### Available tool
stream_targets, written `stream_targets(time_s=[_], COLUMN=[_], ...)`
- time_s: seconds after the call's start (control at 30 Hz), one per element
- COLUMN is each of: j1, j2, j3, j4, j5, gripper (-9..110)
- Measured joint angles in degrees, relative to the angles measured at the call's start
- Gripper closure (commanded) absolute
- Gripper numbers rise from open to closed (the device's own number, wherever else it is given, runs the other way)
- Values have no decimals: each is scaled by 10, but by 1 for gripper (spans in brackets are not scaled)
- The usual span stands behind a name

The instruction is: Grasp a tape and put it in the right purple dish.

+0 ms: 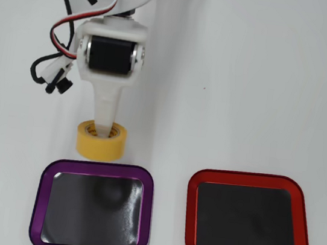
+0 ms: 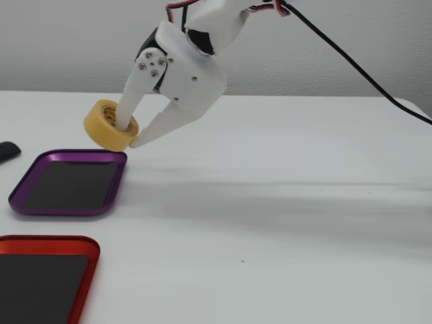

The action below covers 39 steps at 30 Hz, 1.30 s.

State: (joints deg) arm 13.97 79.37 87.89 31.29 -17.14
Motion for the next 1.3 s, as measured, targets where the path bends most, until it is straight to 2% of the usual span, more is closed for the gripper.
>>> stream_targets(time_s=[0.27,0.47,0.77,0.93,1.1,1.3], j1=[6,6,6,6,4,4], j2=[-122,-153,-154,-149,-99,-18], j3=[-185,-271,-305,-366,-385,-385], j4=[140,221,305,407,512,582], j5=[0,0,12,59,82,97], gripper=[101,93,89,89,89,90])
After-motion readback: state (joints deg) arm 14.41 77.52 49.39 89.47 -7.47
